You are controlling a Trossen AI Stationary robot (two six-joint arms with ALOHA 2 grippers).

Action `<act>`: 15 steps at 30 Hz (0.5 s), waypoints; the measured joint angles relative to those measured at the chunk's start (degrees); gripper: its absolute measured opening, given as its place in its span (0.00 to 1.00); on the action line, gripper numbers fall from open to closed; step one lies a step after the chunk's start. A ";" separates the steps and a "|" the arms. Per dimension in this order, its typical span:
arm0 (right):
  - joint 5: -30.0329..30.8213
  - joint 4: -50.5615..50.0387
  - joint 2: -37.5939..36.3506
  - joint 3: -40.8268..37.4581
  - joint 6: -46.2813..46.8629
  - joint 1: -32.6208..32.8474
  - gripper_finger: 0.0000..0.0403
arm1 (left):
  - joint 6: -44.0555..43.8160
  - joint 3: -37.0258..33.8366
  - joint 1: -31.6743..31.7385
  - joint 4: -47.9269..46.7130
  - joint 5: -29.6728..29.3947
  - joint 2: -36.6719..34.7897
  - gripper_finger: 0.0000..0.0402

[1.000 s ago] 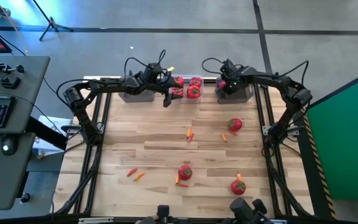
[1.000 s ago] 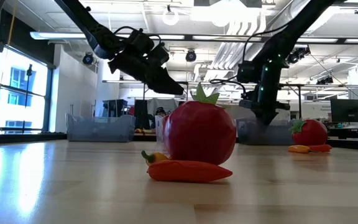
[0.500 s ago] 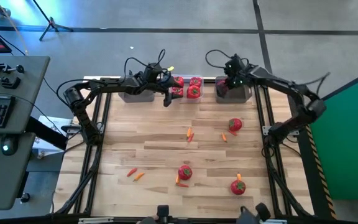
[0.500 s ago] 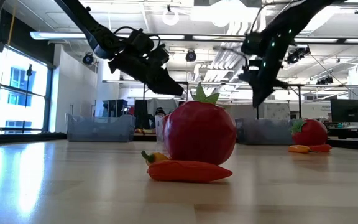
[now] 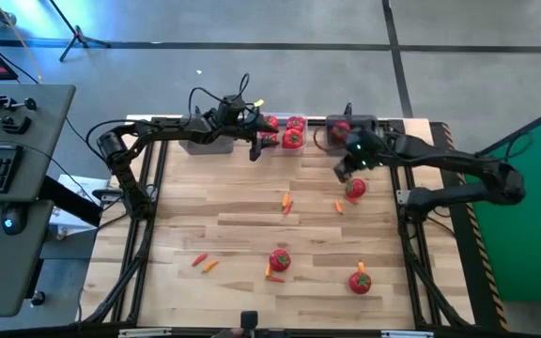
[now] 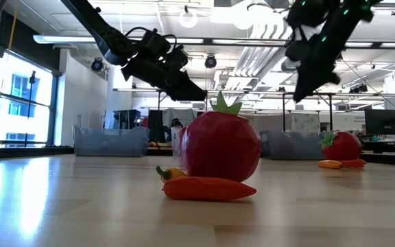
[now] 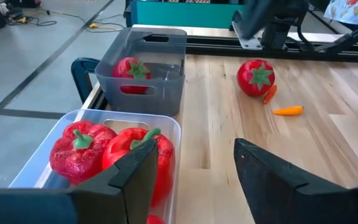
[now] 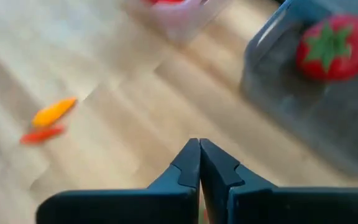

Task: Sort produce into baskets
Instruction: Put the red tomato into the right black bin

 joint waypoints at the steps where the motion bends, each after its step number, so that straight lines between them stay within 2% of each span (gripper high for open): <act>1: 0.07 -2.72 -0.72 0.70 1.15 1.44 0.00 | -0.01 0.00 -0.01 -0.06 0.00 0.00 0.48; 4: 1.04 -12.36 -1.40 2.62 4.06 5.67 0.01 | -0.04 0.00 -0.09 -0.07 0.00 0.00 0.48; 7: 1.04 -18.73 -0.72 3.13 4.70 9.28 0.07 | -0.01 0.00 -0.34 -0.24 0.00 0.00 0.48; 10: 0.60 -21.37 1.11 3.10 4.20 11.96 0.21 | -0.01 0.00 -0.86 -0.38 0.00 0.02 0.48; 15: 0.51 -20.63 5.55 3.10 -0.95 14.39 0.49 | 0.01 0.00 -1.67 -0.40 0.00 0.04 0.48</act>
